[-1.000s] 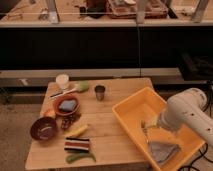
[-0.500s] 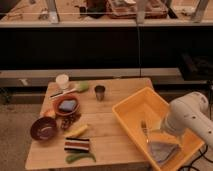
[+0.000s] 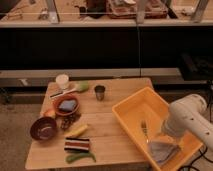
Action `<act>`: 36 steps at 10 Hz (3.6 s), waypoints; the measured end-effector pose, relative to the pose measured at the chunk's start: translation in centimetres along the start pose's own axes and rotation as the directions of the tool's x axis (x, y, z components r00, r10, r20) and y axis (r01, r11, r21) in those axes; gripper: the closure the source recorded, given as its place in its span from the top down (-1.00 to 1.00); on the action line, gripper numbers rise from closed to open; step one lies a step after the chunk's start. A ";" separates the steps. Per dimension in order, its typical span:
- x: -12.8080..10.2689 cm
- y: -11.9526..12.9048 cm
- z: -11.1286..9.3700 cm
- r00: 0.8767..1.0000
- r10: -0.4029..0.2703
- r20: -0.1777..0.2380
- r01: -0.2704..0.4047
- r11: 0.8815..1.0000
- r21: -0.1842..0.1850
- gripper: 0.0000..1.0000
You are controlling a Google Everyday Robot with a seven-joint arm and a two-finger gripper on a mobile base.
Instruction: Place towel in purple bowl
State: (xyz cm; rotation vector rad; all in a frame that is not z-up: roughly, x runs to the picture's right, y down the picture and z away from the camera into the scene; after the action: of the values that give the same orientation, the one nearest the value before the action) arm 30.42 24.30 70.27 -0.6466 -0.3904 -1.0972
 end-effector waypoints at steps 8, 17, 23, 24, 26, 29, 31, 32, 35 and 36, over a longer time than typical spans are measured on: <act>-1.6 0.4 2.5 0.998 -0.018 0.060 0.020 0.999 -0.033 0.06; -2.8 -0.7 5.1 0.993 -0.050 0.103 0.049 0.999 0.004 0.06; -3.5 -0.8 6.0 0.995 -0.078 0.066 0.075 0.995 0.059 0.06; -3.4 -0.6 6.2 0.995 -0.075 0.063 0.071 0.996 0.060 0.06; -3.1 0.1 6.4 0.997 -0.062 0.055 0.059 0.997 0.056 0.06; -2.7 1.1 6.8 0.998 -0.036 0.046 0.034 0.998 0.053 0.06; -2.4 1.9 7.1 0.999 -0.006 0.046 0.004 0.999 0.049 0.06; -2.1 2.1 7.2 0.999 0.002 0.045 -0.004 0.999 0.047 0.06; -1.5 2.4 8.1 0.998 0.018 0.056 -0.020 0.999 0.046 0.06; -1.2 2.3 8.5 0.998 0.015 0.060 -0.018 0.999 0.048 0.06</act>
State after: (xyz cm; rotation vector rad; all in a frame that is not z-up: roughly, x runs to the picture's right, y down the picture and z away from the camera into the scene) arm 32.14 31.40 75.30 -0.6401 -0.4612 -1.0511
